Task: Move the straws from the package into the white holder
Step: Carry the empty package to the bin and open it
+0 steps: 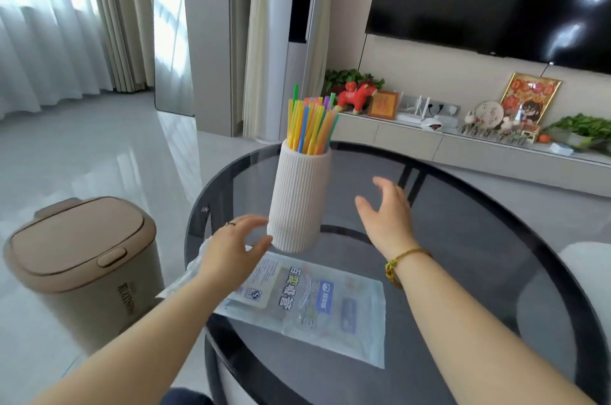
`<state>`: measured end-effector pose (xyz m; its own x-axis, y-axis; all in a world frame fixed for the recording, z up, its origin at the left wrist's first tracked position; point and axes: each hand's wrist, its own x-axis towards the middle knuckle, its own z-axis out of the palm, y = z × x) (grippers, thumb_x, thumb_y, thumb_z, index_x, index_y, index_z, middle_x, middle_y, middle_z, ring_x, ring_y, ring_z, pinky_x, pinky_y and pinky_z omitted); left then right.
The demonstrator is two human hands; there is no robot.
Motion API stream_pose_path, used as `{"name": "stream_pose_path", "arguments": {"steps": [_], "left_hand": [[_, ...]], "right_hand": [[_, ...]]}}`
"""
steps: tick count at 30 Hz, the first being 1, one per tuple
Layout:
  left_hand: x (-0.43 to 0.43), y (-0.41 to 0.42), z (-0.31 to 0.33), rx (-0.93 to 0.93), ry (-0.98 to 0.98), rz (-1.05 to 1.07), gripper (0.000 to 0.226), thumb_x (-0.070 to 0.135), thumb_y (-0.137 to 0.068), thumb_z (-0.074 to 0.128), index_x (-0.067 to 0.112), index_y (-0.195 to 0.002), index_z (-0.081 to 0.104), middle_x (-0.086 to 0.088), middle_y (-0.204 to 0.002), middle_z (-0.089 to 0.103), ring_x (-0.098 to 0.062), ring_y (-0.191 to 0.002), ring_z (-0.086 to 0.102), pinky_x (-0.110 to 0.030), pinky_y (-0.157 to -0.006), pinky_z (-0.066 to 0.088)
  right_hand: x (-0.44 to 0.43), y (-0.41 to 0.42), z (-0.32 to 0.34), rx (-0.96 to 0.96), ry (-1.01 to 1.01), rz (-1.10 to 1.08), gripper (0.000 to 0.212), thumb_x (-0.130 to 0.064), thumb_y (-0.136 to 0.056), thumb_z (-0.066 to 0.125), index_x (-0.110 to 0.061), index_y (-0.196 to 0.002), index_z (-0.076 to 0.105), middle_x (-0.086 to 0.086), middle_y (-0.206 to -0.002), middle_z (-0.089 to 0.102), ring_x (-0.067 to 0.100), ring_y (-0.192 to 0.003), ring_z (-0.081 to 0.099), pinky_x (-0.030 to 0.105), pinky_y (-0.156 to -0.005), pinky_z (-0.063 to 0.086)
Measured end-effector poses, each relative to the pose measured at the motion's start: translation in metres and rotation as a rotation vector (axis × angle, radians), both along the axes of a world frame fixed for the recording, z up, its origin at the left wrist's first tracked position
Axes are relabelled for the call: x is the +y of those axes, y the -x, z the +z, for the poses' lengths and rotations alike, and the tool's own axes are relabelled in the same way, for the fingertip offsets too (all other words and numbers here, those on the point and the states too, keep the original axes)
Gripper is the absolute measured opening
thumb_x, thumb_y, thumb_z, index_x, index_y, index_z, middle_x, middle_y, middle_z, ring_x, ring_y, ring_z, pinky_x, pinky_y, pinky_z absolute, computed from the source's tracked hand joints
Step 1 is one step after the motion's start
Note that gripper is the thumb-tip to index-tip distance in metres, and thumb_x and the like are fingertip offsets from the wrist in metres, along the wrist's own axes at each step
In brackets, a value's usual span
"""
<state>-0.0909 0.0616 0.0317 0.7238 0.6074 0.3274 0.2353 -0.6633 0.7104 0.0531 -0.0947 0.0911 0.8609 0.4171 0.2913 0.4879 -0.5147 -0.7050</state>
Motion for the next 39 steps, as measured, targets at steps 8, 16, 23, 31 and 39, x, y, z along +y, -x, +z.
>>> {"name": "stream_pose_path", "arguments": {"steps": [8, 16, 23, 31, 39], "left_hand": [[-0.032, 0.018, -0.047, 0.304, -0.293, -0.011, 0.038, 0.041, -0.088, 0.043, 0.028, -0.123, 0.047, 0.009, -0.141, 0.04, -0.008, -0.133, 0.028, -0.031, -0.112, -0.007], [-0.03, 0.026, -0.055, 0.33, -0.294, 0.01, 0.04, 0.045, -0.088, 0.043, 0.031, -0.125, 0.044, 0.007, -0.145, 0.036, -0.01, -0.136, 0.024, -0.035, -0.113, -0.003], [-0.035, 0.048, -0.044, 0.16, -0.099, 0.119, 0.041, 0.037, -0.086, 0.051, 0.022, -0.125, 0.047, -0.002, -0.145, 0.035, -0.02, -0.134, 0.029, -0.034, -0.112, 0.004], [-0.051, 0.114, -0.025, -0.078, 0.135, 0.222, 0.006, 0.02, -0.083, 0.059, 0.022, -0.078, 0.057, -0.002, -0.098, 0.055, -0.024, -0.097, 0.05, -0.031, -0.081, 0.037], [-0.022, 0.189, -0.019, -0.37, 0.972, 0.331, 0.03, 0.035, -0.088, 0.049, 0.015, -0.11, 0.045, -0.007, -0.097, 0.059, -0.026, -0.088, 0.06, -0.033, -0.064, 0.049]], "right_hand": [[-0.046, 0.03, -0.066, 0.539, 0.163, -0.134, 0.07, -0.027, -0.086, 0.056, -0.006, -0.141, 0.018, 0.015, -0.149, 0.028, 0.031, -0.134, 0.032, 0.035, -0.108, 0.029], [-0.057, 0.061, -0.076, 0.687, -0.015, -0.099, 0.007, -0.012, -0.081, 0.061, -0.005, -0.082, 0.06, 0.008, -0.078, 0.06, 0.019, -0.065, 0.057, 0.005, -0.038, 0.036], [-0.063, 0.081, -0.071, 0.807, -0.142, 0.032, 0.018, -0.005, -0.088, 0.047, -0.017, -0.074, 0.047, 0.004, -0.076, 0.056, 0.019, -0.067, 0.059, 0.029, -0.051, 0.053], [-0.044, 0.113, -0.06, 0.705, -0.302, 0.09, 0.021, -0.002, -0.087, 0.042, -0.018, -0.079, 0.053, 0.004, -0.08, 0.058, 0.029, -0.083, 0.061, 0.048, -0.073, 0.056], [0.005, 0.163, -0.048, 0.79, -0.435, 0.282, 0.018, -0.005, -0.089, 0.044, -0.018, -0.086, 0.055, 0.004, -0.08, 0.061, 0.02, -0.07, 0.061, 0.029, -0.052, 0.051]]}}
